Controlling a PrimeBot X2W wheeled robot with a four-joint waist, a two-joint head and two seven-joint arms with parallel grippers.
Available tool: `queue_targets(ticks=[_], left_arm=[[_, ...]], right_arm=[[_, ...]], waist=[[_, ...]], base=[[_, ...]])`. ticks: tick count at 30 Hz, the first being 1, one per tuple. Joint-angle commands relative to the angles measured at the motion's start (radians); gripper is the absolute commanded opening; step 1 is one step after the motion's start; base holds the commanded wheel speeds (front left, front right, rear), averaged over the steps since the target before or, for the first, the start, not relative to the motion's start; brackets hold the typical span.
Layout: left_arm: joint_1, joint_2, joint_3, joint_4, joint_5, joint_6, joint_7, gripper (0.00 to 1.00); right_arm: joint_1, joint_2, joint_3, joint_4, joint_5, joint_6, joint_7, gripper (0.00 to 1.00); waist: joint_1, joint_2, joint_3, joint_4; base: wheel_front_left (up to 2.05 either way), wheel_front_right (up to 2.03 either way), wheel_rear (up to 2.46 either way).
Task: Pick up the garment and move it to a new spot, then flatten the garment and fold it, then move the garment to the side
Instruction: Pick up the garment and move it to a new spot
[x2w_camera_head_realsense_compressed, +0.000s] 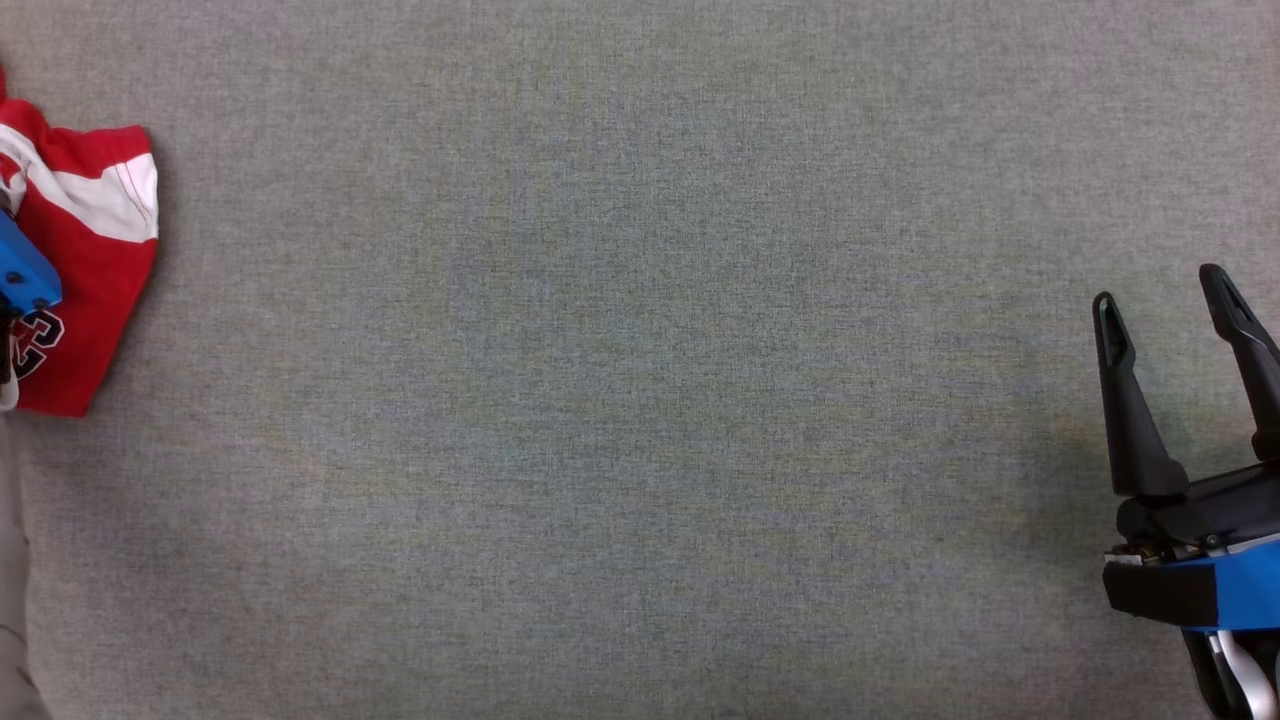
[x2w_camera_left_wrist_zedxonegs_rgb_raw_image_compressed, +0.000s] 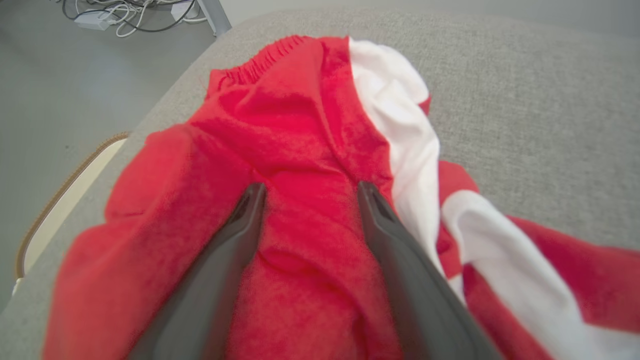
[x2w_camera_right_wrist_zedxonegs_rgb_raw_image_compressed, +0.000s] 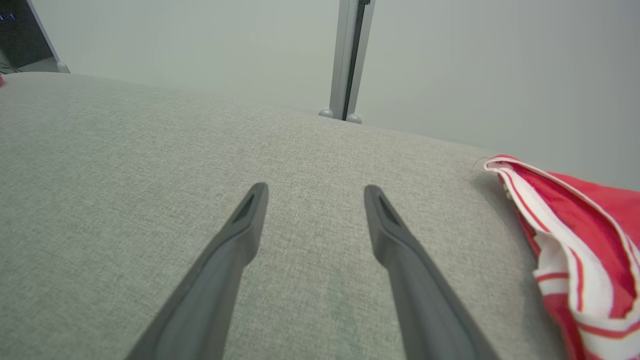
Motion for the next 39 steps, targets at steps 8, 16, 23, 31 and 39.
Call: queue_targets(ticks=[8,16,23,31,39], left_arm=[[-0.041,-0.02,-0.028,0.151,-0.028,-0.038,0.244,0.32],[-0.063,0.024,-0.038,0.158,-0.048,-0.06,0.24,0.0],[-0.108,0.078,-0.075,0.128,-0.051,-0.073,0.172,0.0],[-0.165,0.093,-0.191,0.041,-0.044,-0.074,0.024,0.0],[-0.212,0.083,-0.314,-0.074,-0.034,-0.074,-0.1,0.0]], right_arm=[[-0.017,0.0,0.014,-0.002,-0.005,0.0,0.004,1.0],[-0.026,0.017,0.022,0.028,-0.002,0.0,-0.014,1.0],[-0.038,0.036,0.051,0.08,0.004,0.0,-0.039,1.0],[-0.046,0.065,0.081,0.146,0.013,0.0,-0.066,1.0],[-0.043,0.094,0.103,0.208,0.021,0.0,-0.094,1.0]], waist=[[0.0,-0.0002,-0.005,-0.008],[0.0,-0.0002,-0.031,-0.036],[0.0,-0.0002,-0.092,-0.063],[0.0,-0.0002,-0.181,-0.1],[0.0,-0.0002,-0.265,-0.153]], base=[[0.0,0.0,0.0],[0.0,0.0,0.0],[0.0,0.0,0.0],[0.0,0.0,0.0],[0.0,0.0,0.0]])
